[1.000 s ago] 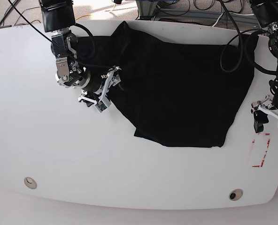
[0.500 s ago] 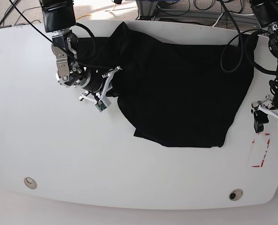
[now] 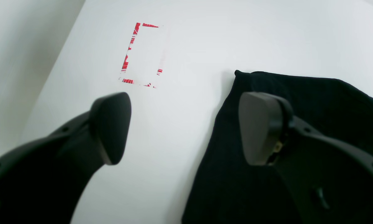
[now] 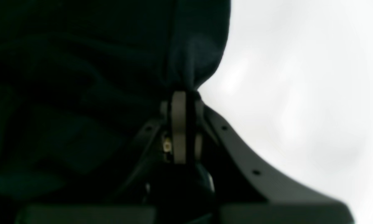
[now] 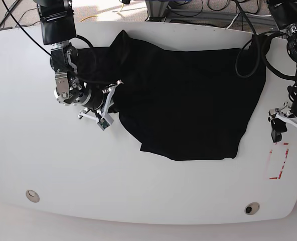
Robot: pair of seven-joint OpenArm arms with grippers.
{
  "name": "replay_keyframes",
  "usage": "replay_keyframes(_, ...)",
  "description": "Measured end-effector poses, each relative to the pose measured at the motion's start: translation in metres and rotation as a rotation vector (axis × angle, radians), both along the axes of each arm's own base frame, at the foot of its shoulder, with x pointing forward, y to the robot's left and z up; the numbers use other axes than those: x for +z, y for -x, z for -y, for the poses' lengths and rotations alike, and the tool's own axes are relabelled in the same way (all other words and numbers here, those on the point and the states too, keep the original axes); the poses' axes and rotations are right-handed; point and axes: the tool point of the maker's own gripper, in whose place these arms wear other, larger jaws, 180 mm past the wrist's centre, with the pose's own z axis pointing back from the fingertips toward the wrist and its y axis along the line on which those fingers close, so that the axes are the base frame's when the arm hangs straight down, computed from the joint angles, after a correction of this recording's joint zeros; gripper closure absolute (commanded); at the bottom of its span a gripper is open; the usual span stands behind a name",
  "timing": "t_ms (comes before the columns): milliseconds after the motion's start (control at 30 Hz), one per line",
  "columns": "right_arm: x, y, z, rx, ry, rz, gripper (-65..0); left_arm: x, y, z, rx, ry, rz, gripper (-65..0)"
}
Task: Layout the t-shirt on the table in an organized manner, then fold the t-shirt properly
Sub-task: 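Drag the held edge with the right gripper back across the table, then pull the held edge with the right gripper, stretching the shirt out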
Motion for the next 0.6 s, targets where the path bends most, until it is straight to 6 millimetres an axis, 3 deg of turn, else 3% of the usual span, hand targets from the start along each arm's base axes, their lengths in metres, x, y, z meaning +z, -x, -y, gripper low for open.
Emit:
replay_keyframes(400,0.011,-0.078,0.049,-0.121,0.039,-0.002,-1.4,0.000,0.000,0.000,0.001,0.000,0.000,-51.4)
replay_keyframes(600,0.022,-0.111,0.041,-0.067,0.074,0.047,-1.4,-0.001,0.001,-0.001,0.001,-0.001,-0.003,-51.4)
